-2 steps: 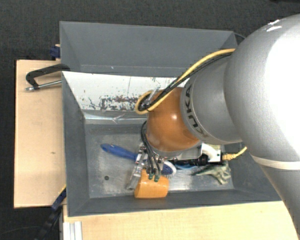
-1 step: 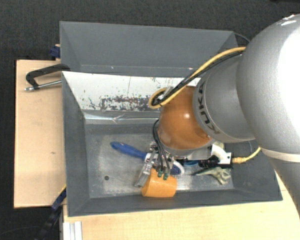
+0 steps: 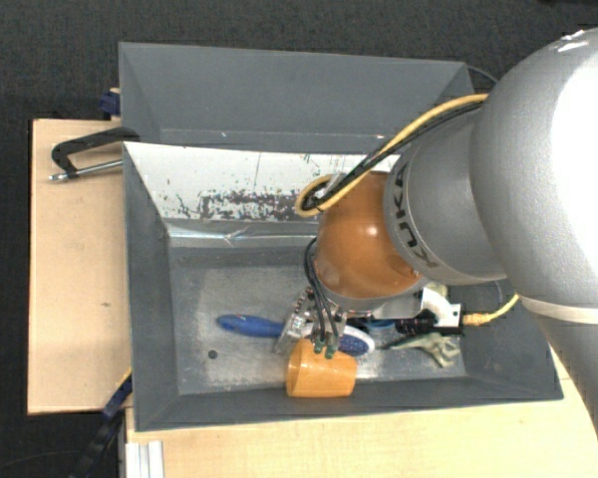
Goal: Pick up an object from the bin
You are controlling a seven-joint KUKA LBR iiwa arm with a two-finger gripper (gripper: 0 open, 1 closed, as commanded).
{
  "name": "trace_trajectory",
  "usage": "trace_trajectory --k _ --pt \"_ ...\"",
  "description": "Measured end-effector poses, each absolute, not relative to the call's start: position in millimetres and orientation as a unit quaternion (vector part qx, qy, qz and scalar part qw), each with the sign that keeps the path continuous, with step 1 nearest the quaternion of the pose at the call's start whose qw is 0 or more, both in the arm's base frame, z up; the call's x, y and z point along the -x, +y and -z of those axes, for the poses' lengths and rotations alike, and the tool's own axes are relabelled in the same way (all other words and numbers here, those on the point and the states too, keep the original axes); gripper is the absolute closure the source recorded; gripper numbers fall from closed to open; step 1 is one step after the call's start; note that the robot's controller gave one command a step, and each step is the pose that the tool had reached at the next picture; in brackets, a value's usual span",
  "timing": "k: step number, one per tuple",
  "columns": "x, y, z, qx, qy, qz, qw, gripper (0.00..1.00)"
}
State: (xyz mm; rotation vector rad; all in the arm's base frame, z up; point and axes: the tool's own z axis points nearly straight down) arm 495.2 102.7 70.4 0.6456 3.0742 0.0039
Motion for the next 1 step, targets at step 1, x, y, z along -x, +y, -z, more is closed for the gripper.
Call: trace_trajectory --k 1 --pt "-497.5 103.9 -138.8 -0.205 0.979 -0.002 0.005 1.0"
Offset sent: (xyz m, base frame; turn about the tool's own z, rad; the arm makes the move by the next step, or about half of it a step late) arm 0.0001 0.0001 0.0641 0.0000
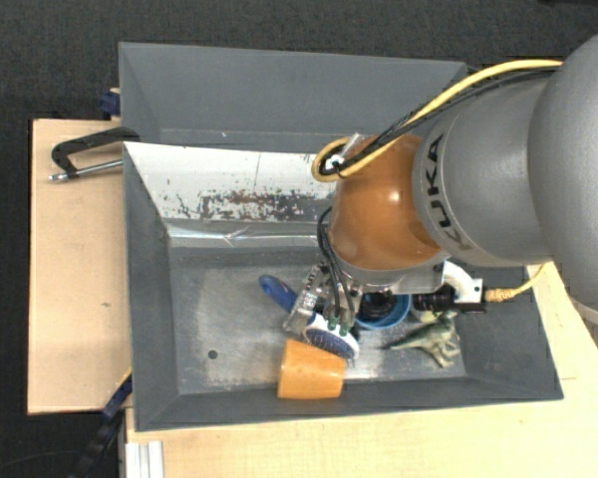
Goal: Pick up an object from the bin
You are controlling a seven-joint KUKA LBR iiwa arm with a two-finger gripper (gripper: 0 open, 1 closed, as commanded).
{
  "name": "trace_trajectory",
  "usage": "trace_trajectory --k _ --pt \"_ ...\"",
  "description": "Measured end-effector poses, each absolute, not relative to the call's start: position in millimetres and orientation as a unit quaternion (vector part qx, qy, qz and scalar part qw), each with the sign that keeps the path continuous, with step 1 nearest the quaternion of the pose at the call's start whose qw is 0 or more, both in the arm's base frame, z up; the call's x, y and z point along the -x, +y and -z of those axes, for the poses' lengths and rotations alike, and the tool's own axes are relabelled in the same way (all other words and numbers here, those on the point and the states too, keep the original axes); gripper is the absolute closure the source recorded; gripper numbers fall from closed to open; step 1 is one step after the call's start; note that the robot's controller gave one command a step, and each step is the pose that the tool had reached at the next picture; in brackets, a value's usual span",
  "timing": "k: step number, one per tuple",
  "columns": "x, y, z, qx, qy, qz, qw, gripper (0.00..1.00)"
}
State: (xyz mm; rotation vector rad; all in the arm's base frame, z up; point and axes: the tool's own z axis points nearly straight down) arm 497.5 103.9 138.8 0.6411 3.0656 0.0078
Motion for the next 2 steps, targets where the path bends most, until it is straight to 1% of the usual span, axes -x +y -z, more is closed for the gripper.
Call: trace_trajectory --k 1,2 --pt "-498.4 105.1 -146.1 -0.204 0.979 -0.001 0.002 1.0" --pt "-499.4 106.1 -165.7 -0.203 0.979 -0.002 0.002 1.0"
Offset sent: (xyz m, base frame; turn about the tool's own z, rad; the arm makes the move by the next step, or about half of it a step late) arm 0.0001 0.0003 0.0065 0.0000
